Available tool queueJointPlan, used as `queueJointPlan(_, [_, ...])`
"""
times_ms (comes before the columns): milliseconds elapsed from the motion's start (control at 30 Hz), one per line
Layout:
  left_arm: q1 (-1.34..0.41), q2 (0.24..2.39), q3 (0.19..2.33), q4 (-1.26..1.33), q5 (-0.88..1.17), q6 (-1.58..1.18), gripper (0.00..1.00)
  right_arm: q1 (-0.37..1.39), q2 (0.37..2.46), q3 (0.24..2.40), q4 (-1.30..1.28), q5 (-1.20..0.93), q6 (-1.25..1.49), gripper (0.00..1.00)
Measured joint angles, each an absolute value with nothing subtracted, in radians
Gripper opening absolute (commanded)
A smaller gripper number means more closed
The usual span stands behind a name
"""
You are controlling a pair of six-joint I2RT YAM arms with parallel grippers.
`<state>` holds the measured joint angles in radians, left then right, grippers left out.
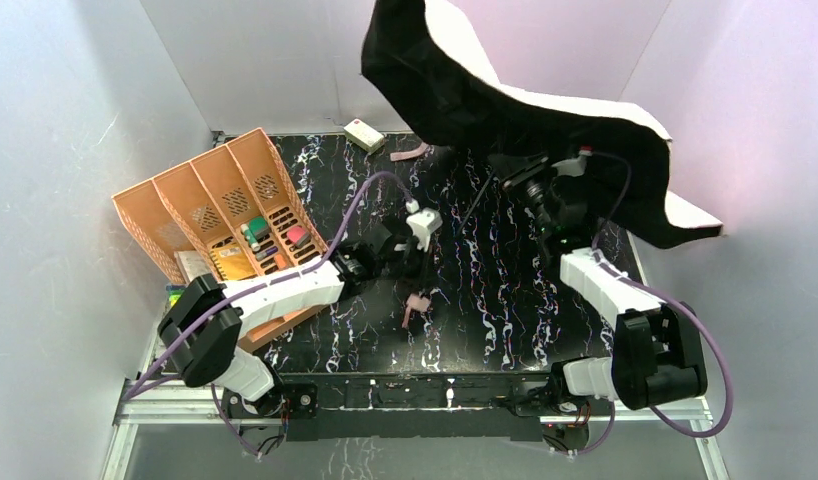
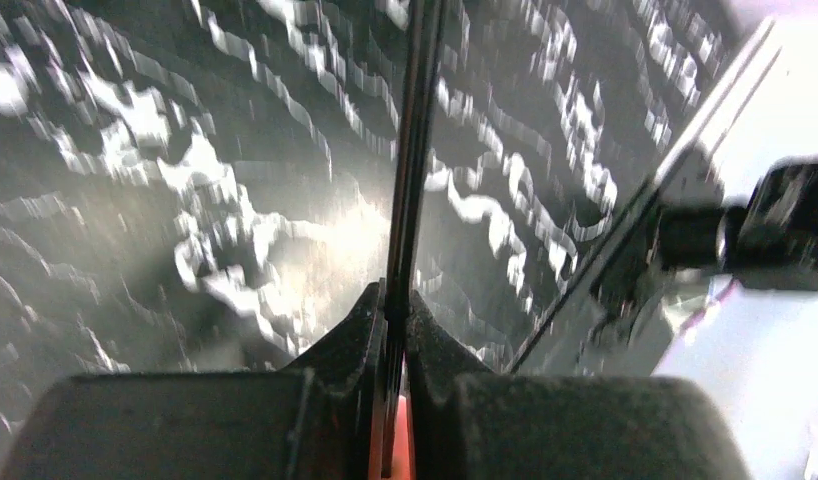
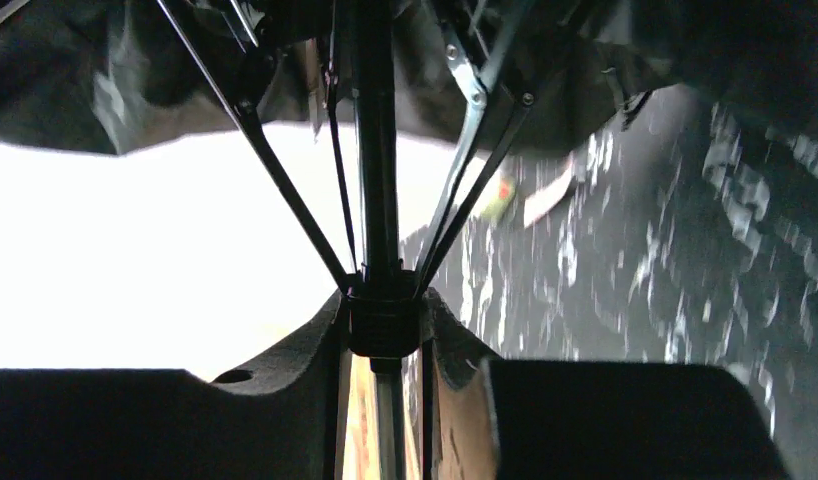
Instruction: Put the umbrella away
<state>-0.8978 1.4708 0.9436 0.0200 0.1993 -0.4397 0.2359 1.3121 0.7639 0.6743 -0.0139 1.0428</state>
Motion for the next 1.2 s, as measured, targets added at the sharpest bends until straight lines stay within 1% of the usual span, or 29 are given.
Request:
queueJointPlan(67, [-0.893, 1.5, 0.987, 0.066, 0.169, -0.434, 0.0, 0.274, 1.296, 0.72, 0.646, -0.052, 1.042, 0.0])
queueJointPlan(167, [-0.866, 1.518, 1.085, 0.151, 0.105, -0.447, 0.0, 0.38, 1.296, 0.673, 0.594, -0.125, 1.073, 0.0])
queueJointPlan(233, [-0.852, 1.518, 1.097, 0.155, 0.083, -0.453, 0.0, 0.434, 1.292, 0.672, 0.601, -0.152, 1.088, 0.0])
queueJointPlan(400, [-0.844, 1.52, 1.104, 0.191, 0.048, -0.454, 0.0, 0.465, 1.285, 0.671, 0.6, -0.19, 1.093, 0.0])
queueJointPlan(433, [-0.844, 1.52, 1.104, 0.193, 0.046, -0.453, 0.05, 0.464, 1.283, 0.671, 0.6, -0.189, 1.093, 0.0])
queueJointPlan(500, [-0.844, 1.52, 1.104, 0.194, 0.043, -0.452, 0.2, 0.464, 1.281, 0.673, 0.599, -0.183, 1.094, 0.0])
queueJointPlan(567, [-0.844, 1.52, 1.104, 0.201, 0.044, -0.443, 0.44, 0.464, 1.282, 0.68, 0.587, -0.176, 1.095, 0.0])
queueJointPlan(633, [-0.844, 1.51, 1.104, 0.215, 0.05, -0.432, 0.61, 0.455, 1.288, 0.686, 0.572, -0.168, 1.097, 0.0])
queueJointPlan(733, [-0.844, 1.483, 1.103, 0.224, 0.059, -0.427, 0.76, 0.429, 1.324, 0.715, 0.563, -0.16, 1.1, 0.0])
queueJointPlan(767, [-0.844, 1.47, 1.099, 0.227, 0.06, -0.427, 0.78, 0.421, 1.339, 0.732, 0.556, -0.157, 1.1, 0.0])
queueJointPlan(967, [-0.844, 1.399, 1.068, 0.223, 0.051, -0.419, 0.8, 0.385, 1.382, 0.762, 0.577, -0.146, 1.128, 0.0])
queueJointPlan(1200, [-0.844, 1.399, 1.013, 0.206, 0.048, -0.431, 0.72, 0.369, 1.415, 0.78, 0.587, -0.17, 1.137, 0.0])
